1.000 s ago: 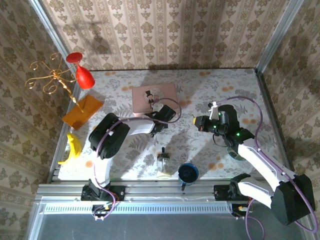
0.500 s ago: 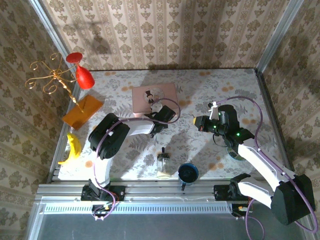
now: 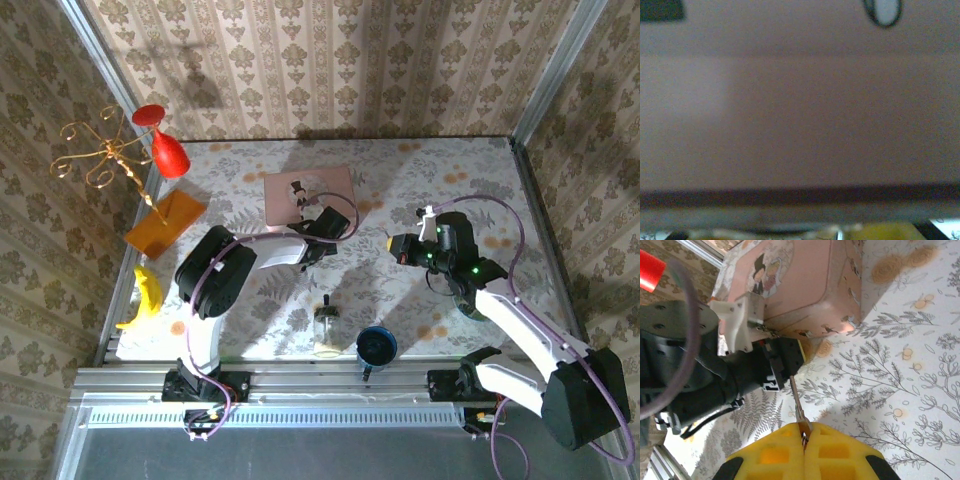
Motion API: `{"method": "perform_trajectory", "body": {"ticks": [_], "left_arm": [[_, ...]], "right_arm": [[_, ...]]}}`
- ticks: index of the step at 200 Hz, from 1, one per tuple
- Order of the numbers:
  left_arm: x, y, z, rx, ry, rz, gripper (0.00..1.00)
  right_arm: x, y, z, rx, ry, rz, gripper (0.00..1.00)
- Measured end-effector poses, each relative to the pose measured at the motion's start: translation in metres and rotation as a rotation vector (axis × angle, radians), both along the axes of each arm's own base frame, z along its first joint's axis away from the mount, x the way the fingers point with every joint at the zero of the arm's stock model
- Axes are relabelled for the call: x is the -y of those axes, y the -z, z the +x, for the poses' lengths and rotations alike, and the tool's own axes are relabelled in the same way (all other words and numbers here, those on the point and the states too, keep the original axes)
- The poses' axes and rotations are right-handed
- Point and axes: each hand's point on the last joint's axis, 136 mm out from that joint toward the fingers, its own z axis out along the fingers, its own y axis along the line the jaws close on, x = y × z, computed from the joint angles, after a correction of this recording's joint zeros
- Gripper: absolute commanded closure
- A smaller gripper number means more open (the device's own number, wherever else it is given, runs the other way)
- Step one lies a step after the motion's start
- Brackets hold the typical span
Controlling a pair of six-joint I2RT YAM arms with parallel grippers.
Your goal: Unlock a padlock with a key
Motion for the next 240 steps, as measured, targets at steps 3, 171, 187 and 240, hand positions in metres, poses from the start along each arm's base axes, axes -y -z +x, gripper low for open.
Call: {"method": "perform_trajectory", "body": {"ticks": [3,171,187,240], "left_arm": [[0.000,0.000,0.000,-0.005,-0.003,-0.004,0.95],[0.056,-0.013,-0.015,-0.251,-0.123,-0.322,0.95],[0.059,-0.013,-0.015,-0.263,-0.134,-0.339,0.95],[0.066,-0.015,-0.014,-0.278,-0.168,-0.390,0.94]], "right_arm": [[0.000,0.002,0.000,-0.003,0.000,-0.001,1.00],[-0.013,0.094,-0.009,0.034,-0.121,-0.004,1.00],[-0.015,0.098,-0.008,0.043,-0.133,-0.001,1.00],[-0.023,0.117,-0.006,0.018,-0.159,-0.012,1.00]]}}
